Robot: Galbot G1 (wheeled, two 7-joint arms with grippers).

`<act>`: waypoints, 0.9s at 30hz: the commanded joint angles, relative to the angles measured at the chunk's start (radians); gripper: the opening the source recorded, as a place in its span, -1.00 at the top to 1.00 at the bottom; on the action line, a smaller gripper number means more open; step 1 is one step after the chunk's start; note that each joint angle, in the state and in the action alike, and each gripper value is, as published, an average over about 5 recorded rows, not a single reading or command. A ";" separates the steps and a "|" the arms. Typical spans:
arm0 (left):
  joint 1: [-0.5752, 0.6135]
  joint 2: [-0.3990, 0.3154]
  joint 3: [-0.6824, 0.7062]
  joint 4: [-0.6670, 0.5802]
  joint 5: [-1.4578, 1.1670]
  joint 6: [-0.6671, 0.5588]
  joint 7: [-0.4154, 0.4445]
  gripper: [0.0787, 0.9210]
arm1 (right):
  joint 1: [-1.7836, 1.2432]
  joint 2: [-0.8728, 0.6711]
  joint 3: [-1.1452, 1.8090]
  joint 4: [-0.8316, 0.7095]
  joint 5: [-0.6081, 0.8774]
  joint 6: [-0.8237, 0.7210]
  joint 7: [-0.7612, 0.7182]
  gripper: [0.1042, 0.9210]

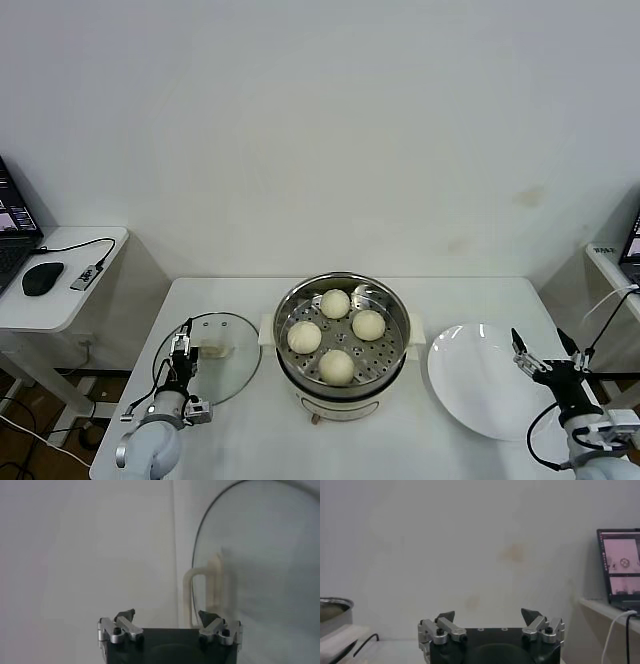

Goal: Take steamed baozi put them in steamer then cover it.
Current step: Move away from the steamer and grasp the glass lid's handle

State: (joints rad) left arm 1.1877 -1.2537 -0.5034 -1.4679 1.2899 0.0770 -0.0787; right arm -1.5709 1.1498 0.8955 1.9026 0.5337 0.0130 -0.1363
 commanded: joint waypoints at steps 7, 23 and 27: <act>-0.046 -0.019 0.014 0.043 -0.031 0.029 -0.003 -0.77 | 0.002 0.004 -0.004 -0.007 -0.006 0.001 0.000 -0.76; -0.050 -0.010 0.016 0.083 -0.108 0.039 -0.077 -0.77 | -0.008 0.006 -0.001 0.013 -0.012 -0.009 -0.001 -0.76; -0.046 -0.005 0.023 0.081 -0.135 0.038 -0.082 -0.64 | -0.012 0.010 -0.001 0.022 -0.015 -0.012 -0.001 -0.76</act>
State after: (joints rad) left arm 1.1416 -1.2622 -0.4857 -1.3945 1.2036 0.1145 -0.1336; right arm -1.5815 1.1575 0.8944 1.9156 0.5209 0.0045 -0.1366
